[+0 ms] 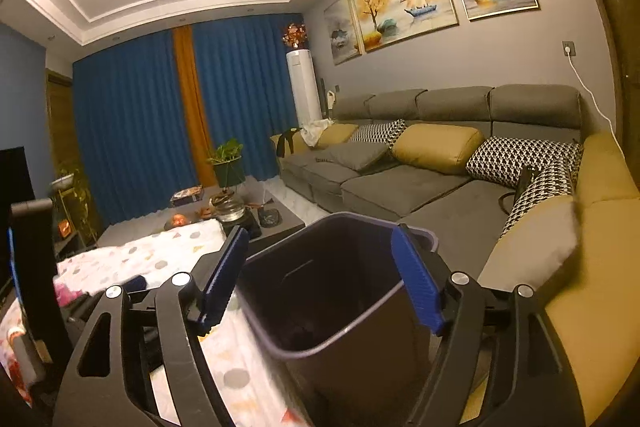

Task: Collect trash
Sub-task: 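Move both open tools back to the trash pile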

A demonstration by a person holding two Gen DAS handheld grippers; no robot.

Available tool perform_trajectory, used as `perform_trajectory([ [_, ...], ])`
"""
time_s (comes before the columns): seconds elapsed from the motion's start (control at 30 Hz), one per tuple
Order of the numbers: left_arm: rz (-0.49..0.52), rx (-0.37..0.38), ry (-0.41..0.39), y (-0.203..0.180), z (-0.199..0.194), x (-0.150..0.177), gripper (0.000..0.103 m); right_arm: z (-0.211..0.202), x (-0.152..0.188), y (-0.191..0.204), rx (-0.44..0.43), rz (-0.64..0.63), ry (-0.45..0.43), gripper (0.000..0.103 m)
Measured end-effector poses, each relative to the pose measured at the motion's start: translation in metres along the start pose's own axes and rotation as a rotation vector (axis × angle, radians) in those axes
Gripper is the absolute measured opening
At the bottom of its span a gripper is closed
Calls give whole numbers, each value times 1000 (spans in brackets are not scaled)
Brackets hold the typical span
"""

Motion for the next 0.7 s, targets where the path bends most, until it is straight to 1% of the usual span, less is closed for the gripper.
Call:
perform_trajectory([
  [0.13, -12, -53, -24, 12, -38, 7, 75, -19, 3, 2, -5, -2, -2, 75],
  [0.3, -40, -130, -56, 38, -95, 21, 75, -40, 16, 16, -51, -14, 13, 75],
  [0.37, -55, -147, -75, 49, -116, 27, 75, -49, 24, 30, -77, -39, 23, 75],
  [0.5, -76, -217, -103, 79, -162, 41, 75, -67, 40, 60, -143, -83, 40, 75],
  [0.57, -87, -272, -116, 99, -188, 51, 75, -76, 47, 75, -177, -100, 51, 75],
  [0.6, -90, -285, -119, 104, -196, 55, 75, -81, 52, 84, -196, -109, 56, 75],
  [0.7, -100, -358, -122, 131, -226, 72, 75, -95, 71, 116, -262, -146, 88, 75],
])
Point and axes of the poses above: each gripper's, at about its wrist camera, not at the fingertips, and z roughly the way its jaws point, y to its left, x to its underside, the point moved 4 cm from there along z, roughly the way its jaws point, and after that the axes turned 9 degrees about x, right-handed, at the moved point
